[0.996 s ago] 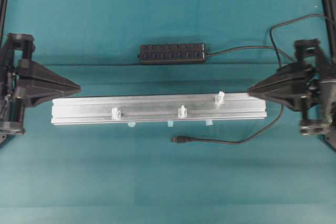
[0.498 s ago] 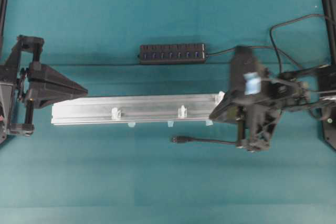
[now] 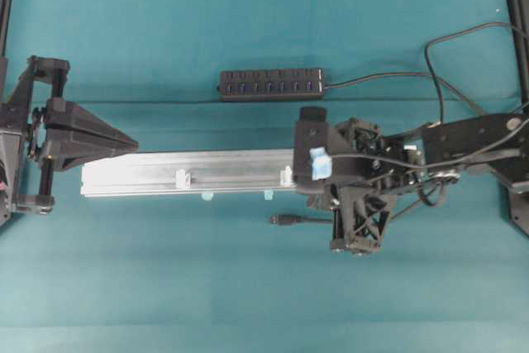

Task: Pass the USB cable through three rings with both arms.
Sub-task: 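Move the right gripper over the black USB plug near the rail, then close the right gripper on the USB plug and lift it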

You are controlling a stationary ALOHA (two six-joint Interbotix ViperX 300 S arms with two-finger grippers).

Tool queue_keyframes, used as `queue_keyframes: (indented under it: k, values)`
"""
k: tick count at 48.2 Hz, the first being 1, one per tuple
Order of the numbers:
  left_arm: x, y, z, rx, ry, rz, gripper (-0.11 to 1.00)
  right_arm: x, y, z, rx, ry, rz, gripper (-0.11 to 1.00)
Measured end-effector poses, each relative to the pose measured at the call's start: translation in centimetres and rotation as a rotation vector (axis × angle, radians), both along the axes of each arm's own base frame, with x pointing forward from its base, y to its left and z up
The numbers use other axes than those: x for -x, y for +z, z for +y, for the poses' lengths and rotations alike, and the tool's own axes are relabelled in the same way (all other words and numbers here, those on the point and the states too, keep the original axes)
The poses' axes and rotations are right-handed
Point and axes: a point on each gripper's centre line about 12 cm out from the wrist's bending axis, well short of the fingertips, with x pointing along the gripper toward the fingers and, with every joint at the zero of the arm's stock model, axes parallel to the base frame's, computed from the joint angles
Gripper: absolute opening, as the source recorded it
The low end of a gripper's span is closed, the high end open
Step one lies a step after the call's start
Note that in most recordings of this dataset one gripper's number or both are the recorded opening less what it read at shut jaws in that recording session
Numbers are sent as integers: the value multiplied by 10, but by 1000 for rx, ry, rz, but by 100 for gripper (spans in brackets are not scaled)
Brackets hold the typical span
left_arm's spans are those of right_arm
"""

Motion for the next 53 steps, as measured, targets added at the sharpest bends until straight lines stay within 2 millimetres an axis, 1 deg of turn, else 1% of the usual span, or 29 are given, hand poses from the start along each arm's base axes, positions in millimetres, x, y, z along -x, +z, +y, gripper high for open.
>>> queue_keyframes:
  k: [13,17,20,23,25,33,37,39,40,44,53]
  values:
    - [0,-2,0,0,2,17,2,-6,-4,1,6,4,20,-8]
    - [0,-2,0,0,2,17,2,-7,-4,3,7,9,24,-5]
    - [0,-2,0,-2,0,17,2,-7,-5,4,8,14,30,2]
    - [1,-2,0,0,0,15,2,-8,-6,5,7,15,38,11]
    - [0,-2,0,0,0,17,2,-8,-6,6,5,15,41,20]
    - [0,-2,0,0,0,17,2,-10,-12,9,7,24,73,69]
    - [0,-2,0,0,2,18,2,-11,-15,11,8,28,86,89]
    - [1,-2,0,0,0,15,2,-12,-17,11,10,28,88,95]
    - [0,-2,0,0,0,17,2,-12,-17,11,10,30,91,96]
    - [0,-2,0,0,0,17,2,-14,-22,12,11,30,102,93]
    - [1,-2,0,-2,0,17,2,-19,-36,12,14,29,140,93]
